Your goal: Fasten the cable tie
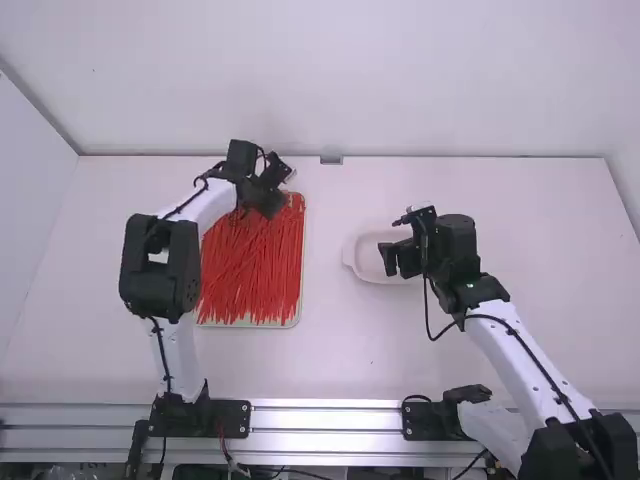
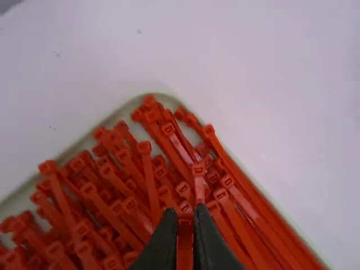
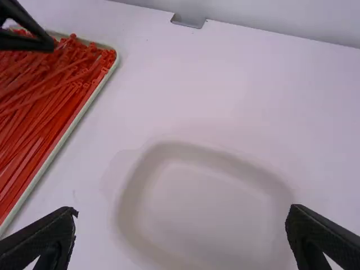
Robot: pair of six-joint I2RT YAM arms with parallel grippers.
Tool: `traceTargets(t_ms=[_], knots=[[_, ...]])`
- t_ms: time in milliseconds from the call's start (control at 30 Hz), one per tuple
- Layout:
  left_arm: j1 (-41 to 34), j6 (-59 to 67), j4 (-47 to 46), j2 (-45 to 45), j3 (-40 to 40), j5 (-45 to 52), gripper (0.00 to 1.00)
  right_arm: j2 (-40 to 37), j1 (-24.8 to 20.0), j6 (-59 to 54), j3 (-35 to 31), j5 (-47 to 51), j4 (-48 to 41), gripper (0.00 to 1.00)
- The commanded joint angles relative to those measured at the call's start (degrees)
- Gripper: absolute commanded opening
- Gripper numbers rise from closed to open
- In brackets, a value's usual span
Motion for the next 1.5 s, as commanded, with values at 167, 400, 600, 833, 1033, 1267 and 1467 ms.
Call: traceTargets(t_ms=[167,400,600,833,1033,1267,1467], knots=[[0.3,-2.7,-5.7,-0.7,9.0,1.4,0.02,0.5,0.0,0.1,1.8,0.1,0.1,1.00],[0.4,-2.8,-10.3,-1.9,14.9,1.0,0.02,0.5,0.0,0.1,1.8,0.1,0.1,1.00],[1.3,-2.7,-14.6,-3.2,20.6,3.1,0.02,0.5,0.0,0.1,1.8,0.1,0.1,1.00],[2.4,-2.7,-14.8,-6.5,23.2,4.9,0.02,0.5,0.0,0.1,1.8,0.1,0.1,1.00],[4.3,-4.5,-12.7,-9.9,23.2,11.0,0.02,0.5,0.0,-0.1,1.8,0.1,0.1,1.00],[5.5,-5.3,-11.5,-13.0,23.2,13.6,0.02,0.5,0.0,-0.1,1.8,0.1,0.7,1.00],[7.8,-7.1,-10.4,-15.5,23.2,20.7,0.02,0.5,0.0,3.3,1.8,-2.0,3.3,1.00]])
